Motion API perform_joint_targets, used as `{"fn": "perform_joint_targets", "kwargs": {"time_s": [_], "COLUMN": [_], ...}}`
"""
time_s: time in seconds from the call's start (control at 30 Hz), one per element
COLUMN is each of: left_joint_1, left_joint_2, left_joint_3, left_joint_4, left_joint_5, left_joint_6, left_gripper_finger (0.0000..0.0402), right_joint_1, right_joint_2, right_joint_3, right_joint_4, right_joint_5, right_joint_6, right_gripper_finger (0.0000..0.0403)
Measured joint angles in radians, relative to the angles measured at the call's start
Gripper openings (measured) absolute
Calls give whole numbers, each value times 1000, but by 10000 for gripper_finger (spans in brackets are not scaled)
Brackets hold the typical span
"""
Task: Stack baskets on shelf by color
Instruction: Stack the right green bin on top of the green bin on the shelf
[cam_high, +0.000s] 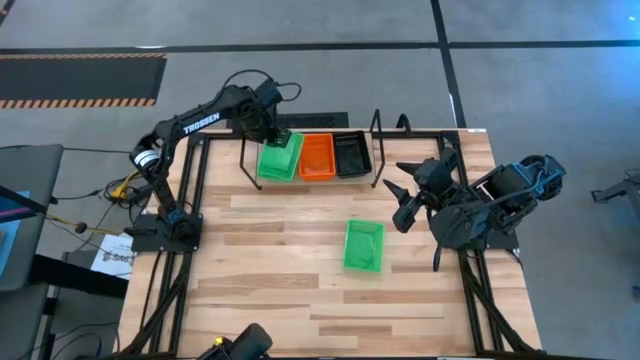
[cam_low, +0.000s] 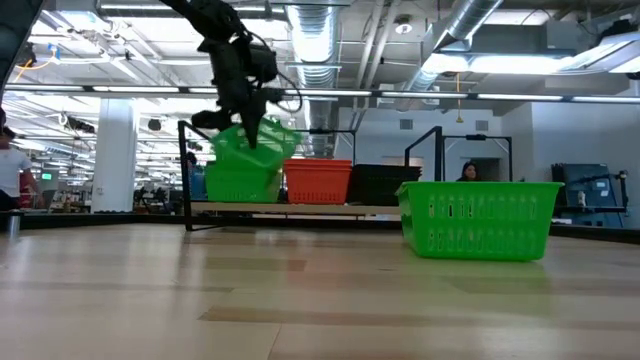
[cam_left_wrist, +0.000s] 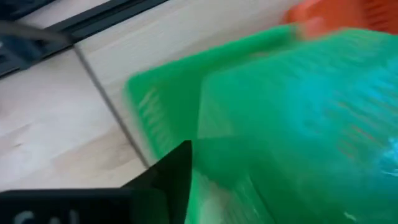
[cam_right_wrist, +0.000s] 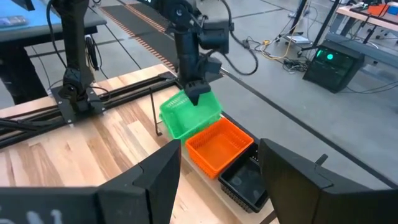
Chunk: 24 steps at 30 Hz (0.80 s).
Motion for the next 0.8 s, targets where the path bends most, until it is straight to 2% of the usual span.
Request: {"fn": "perform_joint_targets", "kwargs": {"time_s": [0.17,0.37,0.63,0.8], "left_joint_1": [4,-4,-61,-170], "left_joint_2": [0,-1,-1,-6], "left_joint_3": [104,203,225,225], "left_joint_4": [-34,-163,-233,-233], "left_joint_5": [49,-27,-31,-22], "left_joint_6": [-16,-19,-18,18], "left_gripper_finger": [171,180,181,181], "right_joint_1": [0,2,2,2], "right_joint_2": [0,0,0,0], "right_joint_3": [0,0,0,0], "right_joint_4": [-9,-31,-48,-69], "right_joint_5": [-3,-4,-4,-4], "right_joint_6": [-1,-1,-1,1], "right_gripper_finger": [235,235,235,235]}}
